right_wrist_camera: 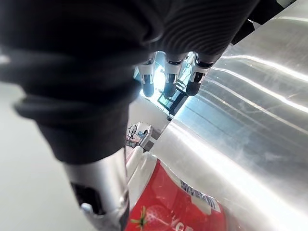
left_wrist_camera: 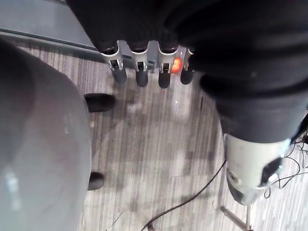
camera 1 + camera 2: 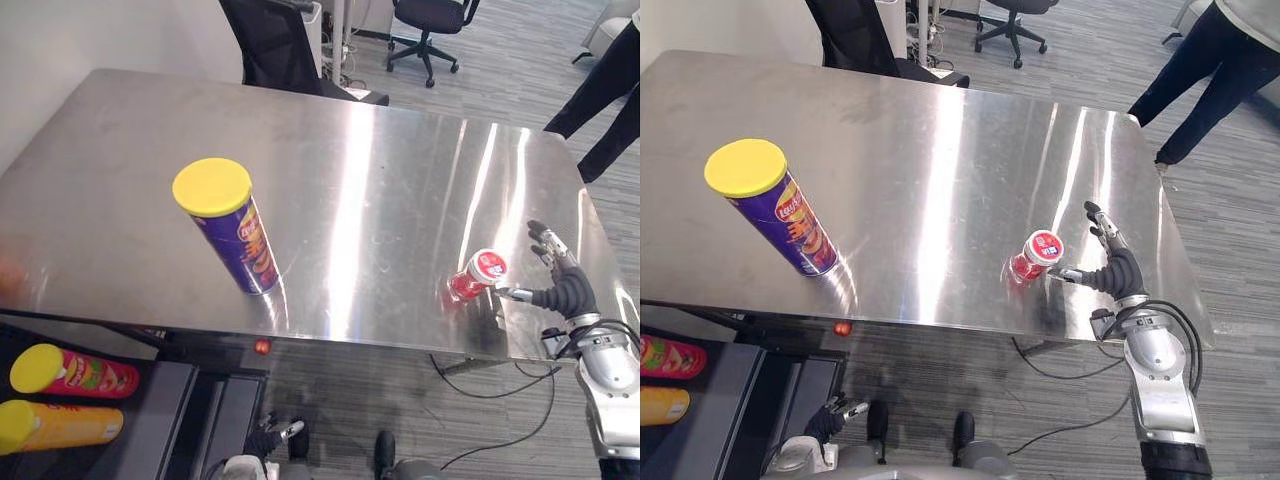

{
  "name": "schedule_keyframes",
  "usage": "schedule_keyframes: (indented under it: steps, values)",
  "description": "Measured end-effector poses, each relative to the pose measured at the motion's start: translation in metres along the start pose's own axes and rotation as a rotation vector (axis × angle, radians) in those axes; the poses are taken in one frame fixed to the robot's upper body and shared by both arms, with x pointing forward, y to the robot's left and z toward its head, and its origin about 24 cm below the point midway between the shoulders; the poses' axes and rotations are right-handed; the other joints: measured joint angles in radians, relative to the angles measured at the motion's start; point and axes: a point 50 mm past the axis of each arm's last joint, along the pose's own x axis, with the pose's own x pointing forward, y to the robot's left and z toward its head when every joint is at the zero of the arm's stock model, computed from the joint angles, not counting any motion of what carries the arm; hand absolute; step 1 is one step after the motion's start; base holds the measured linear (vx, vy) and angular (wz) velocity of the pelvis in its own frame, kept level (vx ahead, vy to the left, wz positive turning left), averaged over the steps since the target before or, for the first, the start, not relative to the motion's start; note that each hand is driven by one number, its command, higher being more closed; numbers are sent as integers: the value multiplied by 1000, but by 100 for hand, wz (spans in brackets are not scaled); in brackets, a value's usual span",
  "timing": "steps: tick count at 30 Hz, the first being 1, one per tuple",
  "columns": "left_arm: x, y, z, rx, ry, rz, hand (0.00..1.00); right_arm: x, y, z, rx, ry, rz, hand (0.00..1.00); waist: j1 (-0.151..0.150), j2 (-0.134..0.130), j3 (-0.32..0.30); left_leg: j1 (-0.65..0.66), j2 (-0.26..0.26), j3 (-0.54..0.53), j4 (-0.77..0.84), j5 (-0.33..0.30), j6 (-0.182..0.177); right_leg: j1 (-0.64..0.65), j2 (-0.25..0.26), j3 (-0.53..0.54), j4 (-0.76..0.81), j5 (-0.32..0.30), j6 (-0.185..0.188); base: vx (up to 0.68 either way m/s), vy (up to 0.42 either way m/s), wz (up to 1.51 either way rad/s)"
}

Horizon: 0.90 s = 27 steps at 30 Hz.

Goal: Put the gum and the chips on the shelf.

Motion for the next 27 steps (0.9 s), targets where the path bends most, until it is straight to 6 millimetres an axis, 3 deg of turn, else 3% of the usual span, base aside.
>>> schedule_keyframes:
  steps: [17,27]
  values:
    - [2,1,8,-2,-29,9,0,2,17,1,19,-9,67,0,7,-10,27,-25,-2,-32,0,5,-3,-12,-1,-20,7,-1,0,-3,0,5]
    - [3,5,12,-32,-40,29,0,3,17,2,19,-11,67,0,23,-21,39,-33,-3,-47,2,11,1,-15,0,-30,11,0,0,19,-1,5]
